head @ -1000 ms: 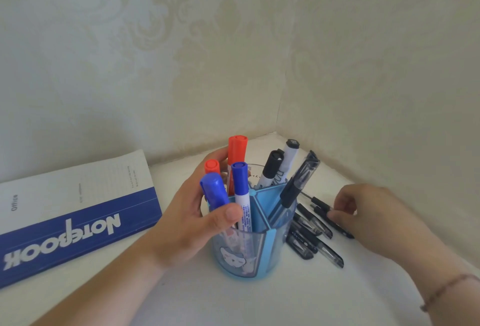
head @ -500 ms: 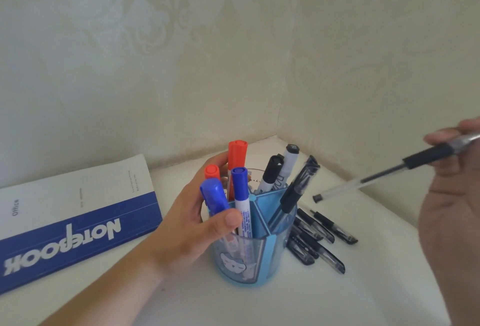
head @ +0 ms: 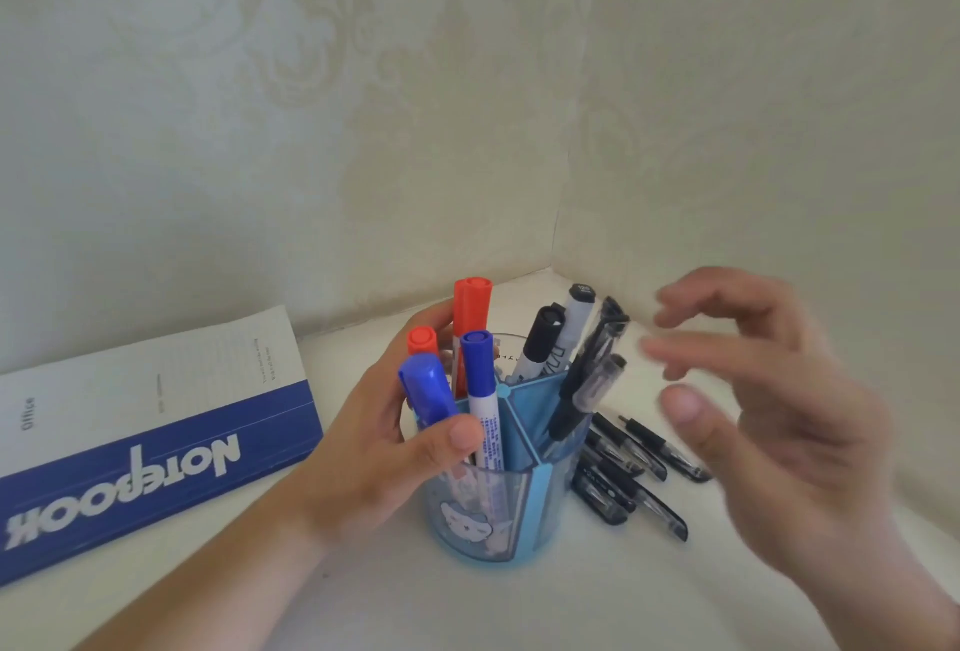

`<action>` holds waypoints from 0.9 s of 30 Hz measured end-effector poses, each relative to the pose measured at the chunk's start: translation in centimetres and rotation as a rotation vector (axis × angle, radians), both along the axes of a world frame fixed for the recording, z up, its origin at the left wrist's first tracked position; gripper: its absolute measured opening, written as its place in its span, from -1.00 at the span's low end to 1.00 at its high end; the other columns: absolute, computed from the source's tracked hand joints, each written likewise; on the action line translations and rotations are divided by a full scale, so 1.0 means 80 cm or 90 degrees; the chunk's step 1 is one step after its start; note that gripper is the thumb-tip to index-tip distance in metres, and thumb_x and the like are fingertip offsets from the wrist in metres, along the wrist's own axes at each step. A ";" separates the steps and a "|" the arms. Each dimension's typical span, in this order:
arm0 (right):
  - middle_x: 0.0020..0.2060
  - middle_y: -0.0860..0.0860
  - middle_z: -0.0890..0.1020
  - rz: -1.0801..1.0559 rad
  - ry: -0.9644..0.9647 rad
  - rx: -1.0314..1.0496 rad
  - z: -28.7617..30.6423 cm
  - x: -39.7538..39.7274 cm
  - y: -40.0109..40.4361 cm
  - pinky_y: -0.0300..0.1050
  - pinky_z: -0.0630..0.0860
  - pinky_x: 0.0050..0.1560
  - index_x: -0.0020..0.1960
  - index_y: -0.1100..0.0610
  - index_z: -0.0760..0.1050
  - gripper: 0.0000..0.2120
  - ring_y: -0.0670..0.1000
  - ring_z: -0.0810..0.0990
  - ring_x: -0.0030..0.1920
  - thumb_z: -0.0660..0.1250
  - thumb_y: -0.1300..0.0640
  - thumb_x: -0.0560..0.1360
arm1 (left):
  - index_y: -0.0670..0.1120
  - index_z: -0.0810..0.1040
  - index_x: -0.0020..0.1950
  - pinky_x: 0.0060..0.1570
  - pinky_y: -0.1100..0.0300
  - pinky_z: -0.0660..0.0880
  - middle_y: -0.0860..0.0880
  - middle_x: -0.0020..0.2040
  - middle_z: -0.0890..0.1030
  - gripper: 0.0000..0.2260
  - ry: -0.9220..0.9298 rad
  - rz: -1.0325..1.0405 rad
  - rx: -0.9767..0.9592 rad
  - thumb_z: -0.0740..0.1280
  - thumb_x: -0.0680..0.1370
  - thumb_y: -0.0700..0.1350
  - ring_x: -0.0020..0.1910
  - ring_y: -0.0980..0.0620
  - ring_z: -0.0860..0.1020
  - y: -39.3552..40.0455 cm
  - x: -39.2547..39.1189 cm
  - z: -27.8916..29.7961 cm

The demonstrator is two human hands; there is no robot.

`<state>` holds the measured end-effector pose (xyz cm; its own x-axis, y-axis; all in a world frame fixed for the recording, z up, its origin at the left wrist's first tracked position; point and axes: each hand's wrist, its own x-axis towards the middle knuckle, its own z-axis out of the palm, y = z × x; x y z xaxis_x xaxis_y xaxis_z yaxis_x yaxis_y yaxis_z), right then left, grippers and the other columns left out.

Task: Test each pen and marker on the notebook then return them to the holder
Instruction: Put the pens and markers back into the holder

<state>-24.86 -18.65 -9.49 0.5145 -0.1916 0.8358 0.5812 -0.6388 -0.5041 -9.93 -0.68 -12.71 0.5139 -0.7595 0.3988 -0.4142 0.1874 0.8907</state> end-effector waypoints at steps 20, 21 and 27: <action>-0.24 0.00 0.67 -0.225 0.059 0.296 0.000 -0.008 -0.084 -0.22 0.50 -0.29 -0.05 0.07 0.60 -0.88 -0.03 0.62 -0.28 0.45 0.08 0.44 | -0.08 0.23 0.50 0.21 0.41 0.36 0.03 0.33 0.50 -0.08 -0.005 -0.019 -0.049 0.15 0.36 0.53 0.35 0.15 0.45 -0.005 0.005 -0.005; -0.19 -0.01 0.65 -0.175 -0.018 0.322 0.002 -0.008 -0.083 -0.22 0.50 -0.29 0.07 0.12 0.56 -0.73 0.00 0.64 -0.24 0.42 0.01 0.45 | -0.11 0.23 0.50 0.19 0.41 0.37 0.03 0.32 0.51 -0.08 -0.005 -0.016 -0.058 0.11 0.38 0.53 0.33 0.13 0.46 -0.006 0.005 -0.005; -0.08 0.00 0.57 0.023 -0.132 0.382 0.004 -0.003 -0.050 -0.32 0.50 -0.26 0.41 0.52 -0.05 -0.16 -0.06 0.63 -0.10 0.32 -0.03 0.54 | -0.01 0.28 0.47 0.29 0.04 0.40 -0.07 0.31 0.52 -0.16 0.001 0.011 -0.078 0.09 0.40 0.53 0.36 -0.11 0.45 -0.007 0.012 -0.011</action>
<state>-25.10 -22.69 -9.13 0.3689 -0.6431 0.6711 0.7208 -0.2579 -0.6433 -8.99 -1.24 -13.55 0.5274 -0.6956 0.4878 -0.4170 0.2882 0.8620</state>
